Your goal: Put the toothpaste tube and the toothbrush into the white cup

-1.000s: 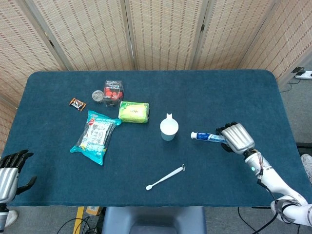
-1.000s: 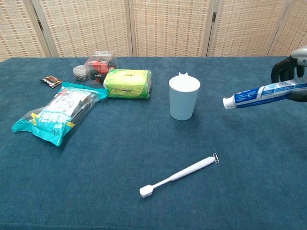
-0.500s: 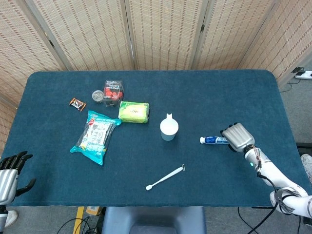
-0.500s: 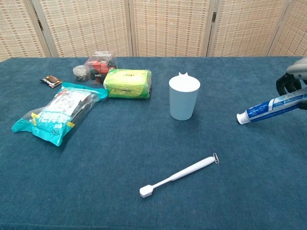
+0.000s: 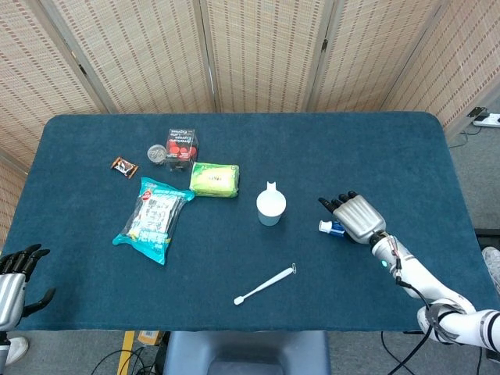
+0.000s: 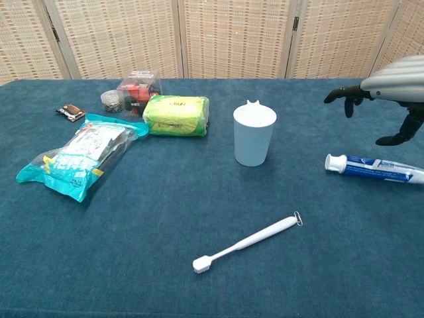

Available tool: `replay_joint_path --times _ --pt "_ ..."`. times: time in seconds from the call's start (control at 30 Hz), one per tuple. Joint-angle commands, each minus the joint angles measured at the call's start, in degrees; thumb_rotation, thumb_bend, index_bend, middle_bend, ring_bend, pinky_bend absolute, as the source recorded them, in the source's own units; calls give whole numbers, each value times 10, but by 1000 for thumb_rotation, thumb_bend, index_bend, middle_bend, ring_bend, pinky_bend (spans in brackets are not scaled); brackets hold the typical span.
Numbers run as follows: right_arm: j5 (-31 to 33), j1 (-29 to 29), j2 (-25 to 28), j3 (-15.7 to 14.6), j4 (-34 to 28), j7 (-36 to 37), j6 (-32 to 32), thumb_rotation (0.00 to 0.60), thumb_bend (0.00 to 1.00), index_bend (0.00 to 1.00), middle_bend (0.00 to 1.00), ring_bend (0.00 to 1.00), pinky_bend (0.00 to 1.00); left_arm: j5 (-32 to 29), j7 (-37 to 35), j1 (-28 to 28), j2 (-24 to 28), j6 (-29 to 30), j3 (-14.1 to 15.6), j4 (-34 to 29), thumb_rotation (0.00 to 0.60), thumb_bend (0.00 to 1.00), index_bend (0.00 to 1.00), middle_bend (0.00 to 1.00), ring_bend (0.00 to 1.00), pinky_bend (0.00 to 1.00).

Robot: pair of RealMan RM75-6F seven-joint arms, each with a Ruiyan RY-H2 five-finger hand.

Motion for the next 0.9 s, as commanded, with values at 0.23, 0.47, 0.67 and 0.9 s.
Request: replay_joint_path --times 0.23,0.47,0.67,0.9 --pt "12 -5 -8 -14 -9 -33 17 600 184 48 299 180 245 0 -6 3 1 2 0 4 600 314 225 178 191 194" --pt "74 -11 -44 -28 35 -71 19 600 184 152 343 180 245 3 -8 1 -3 -2 2 7 600 314 225 176 191 194" --pt "89 -17 -92 -33 85 -72 28 600 165 157 345 180 245 1 -9 1 -2 -6 3 8 600 314 225 173 191 194" --pt "87 -24 -146 -29 124 -67 50 600 64 202 366 185 245 1 -13 -1 -2 -8 2 11 600 314 225 172 192 194"
